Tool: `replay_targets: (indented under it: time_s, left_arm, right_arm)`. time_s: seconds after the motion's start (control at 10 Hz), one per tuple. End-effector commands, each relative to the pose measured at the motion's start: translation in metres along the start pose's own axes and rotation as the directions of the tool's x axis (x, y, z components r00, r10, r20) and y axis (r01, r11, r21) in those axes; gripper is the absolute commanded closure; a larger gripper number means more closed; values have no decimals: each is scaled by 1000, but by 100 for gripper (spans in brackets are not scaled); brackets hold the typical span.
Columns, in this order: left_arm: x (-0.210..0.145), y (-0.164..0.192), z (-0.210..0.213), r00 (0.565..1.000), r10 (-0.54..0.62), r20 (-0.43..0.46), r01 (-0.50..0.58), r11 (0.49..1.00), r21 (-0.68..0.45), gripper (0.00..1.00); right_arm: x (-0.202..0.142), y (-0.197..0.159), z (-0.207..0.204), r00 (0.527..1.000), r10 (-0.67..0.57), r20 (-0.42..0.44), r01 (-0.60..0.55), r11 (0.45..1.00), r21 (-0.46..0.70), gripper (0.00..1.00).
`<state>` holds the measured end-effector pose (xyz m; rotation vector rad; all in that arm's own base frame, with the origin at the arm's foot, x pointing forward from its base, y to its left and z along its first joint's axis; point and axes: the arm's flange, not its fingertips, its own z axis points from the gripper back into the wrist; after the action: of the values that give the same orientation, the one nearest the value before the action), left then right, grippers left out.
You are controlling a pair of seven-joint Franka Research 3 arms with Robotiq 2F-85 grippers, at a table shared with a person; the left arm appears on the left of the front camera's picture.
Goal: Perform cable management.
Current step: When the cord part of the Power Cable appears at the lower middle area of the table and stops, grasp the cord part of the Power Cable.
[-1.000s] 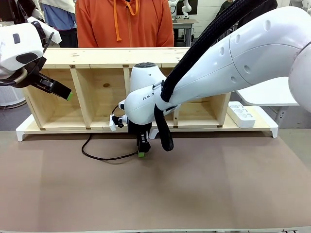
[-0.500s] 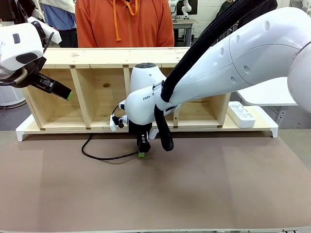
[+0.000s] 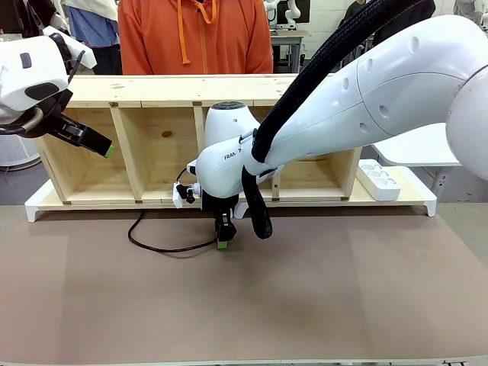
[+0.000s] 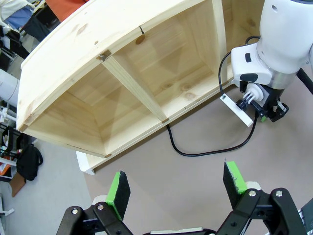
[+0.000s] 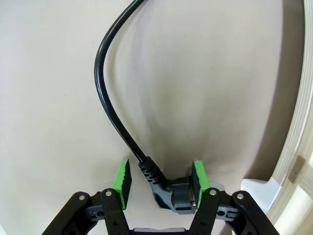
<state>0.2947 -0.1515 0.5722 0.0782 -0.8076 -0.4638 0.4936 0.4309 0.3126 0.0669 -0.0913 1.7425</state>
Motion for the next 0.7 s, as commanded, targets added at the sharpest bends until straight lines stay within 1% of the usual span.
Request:
replay_targets:
  time_s: [0.0, 0.1, 0.2, 0.3, 0.4, 0.5, 0.6]
  left_arm:
    - [-1, 0, 2, 1000, -8, -9, 8, 1000, 10, 0]
    - [-1, 0, 2, 1000, -8, -9, 8, 1000, 10, 0]
    - [-1, 0, 2, 1000, -8, -9, 8, 1000, 10, 0]
    - [-1, 0, 2, 1000, -8, -9, 8, 1000, 10, 0]
    - [-1, 0, 2, 1000, -8, -9, 8, 1000, 10, 0]
    - [-1, 0, 2, 1000, -8, -9, 8, 1000, 10, 0]
    - [-1, 0, 2, 1000, -8, -9, 8, 1000, 10, 0]
  right_arm:
    - [-2, -3, -3, 999, 27, -43, -27, 1000, 5, 39]
    - [-2, -2, -3, 997, 38, -67, -38, 999, -6, 56]
    - [-2, -2, -3, 997, 35, -73, -36, 999, -8, 58]
    - [-3, -2, -3, 997, 33, -74, -34, 999, -7, 75]
    - [-3, -2, -3, 997, 36, -66, -37, 999, -7, 78]
    - [-2, -3, -3, 998, 34, -61, -34, 999, -7, 95]
    - [-2, -3, -3, 998, 34, -60, -34, 999, -7, 97]
